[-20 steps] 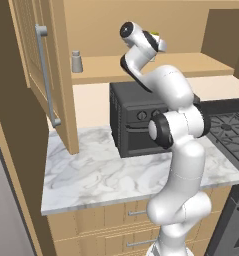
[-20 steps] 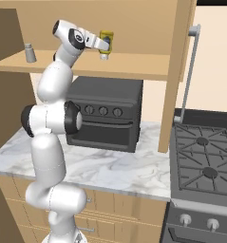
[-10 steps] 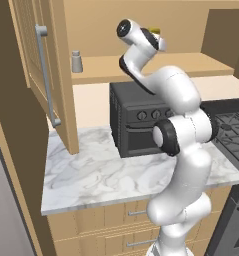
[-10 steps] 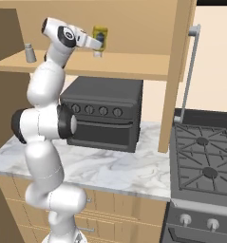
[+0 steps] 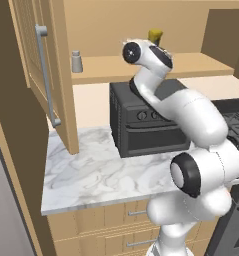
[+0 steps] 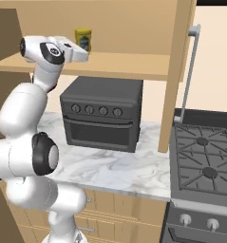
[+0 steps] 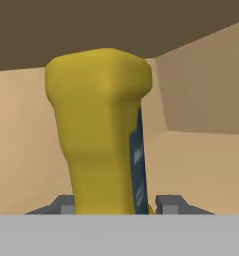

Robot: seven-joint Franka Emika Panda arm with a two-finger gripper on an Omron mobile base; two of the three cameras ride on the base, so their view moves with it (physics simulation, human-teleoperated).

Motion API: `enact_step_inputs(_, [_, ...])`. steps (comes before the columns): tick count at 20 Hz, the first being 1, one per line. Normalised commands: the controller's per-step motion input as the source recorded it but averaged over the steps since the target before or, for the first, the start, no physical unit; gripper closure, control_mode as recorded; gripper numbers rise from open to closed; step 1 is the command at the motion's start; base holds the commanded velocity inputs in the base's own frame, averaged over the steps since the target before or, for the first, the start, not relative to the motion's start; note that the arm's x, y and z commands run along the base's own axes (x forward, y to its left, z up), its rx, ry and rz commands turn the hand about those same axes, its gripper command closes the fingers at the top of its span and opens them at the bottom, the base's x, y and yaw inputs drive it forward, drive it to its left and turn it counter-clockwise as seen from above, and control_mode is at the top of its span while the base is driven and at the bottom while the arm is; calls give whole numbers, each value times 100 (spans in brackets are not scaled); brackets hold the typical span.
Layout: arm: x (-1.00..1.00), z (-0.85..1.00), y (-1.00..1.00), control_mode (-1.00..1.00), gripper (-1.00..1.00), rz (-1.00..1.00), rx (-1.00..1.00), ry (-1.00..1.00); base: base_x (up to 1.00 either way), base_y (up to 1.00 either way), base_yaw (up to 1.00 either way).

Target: Move the shaker and mustard from the cabinet to the dining counter.

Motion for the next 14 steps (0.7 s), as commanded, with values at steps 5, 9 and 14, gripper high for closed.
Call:
enact_step_inputs(5, [-100, 21, 0, -100, 100, 43, -2, -12, 0, 0, 0])
enact_step_inputs(9, [-99, 7, 0, -100, 100, 59, -6, -1, 0, 0, 0])
enact_step_inputs(14, [-76, 13, 0, -100, 100, 57, -7, 0, 0, 0, 0])
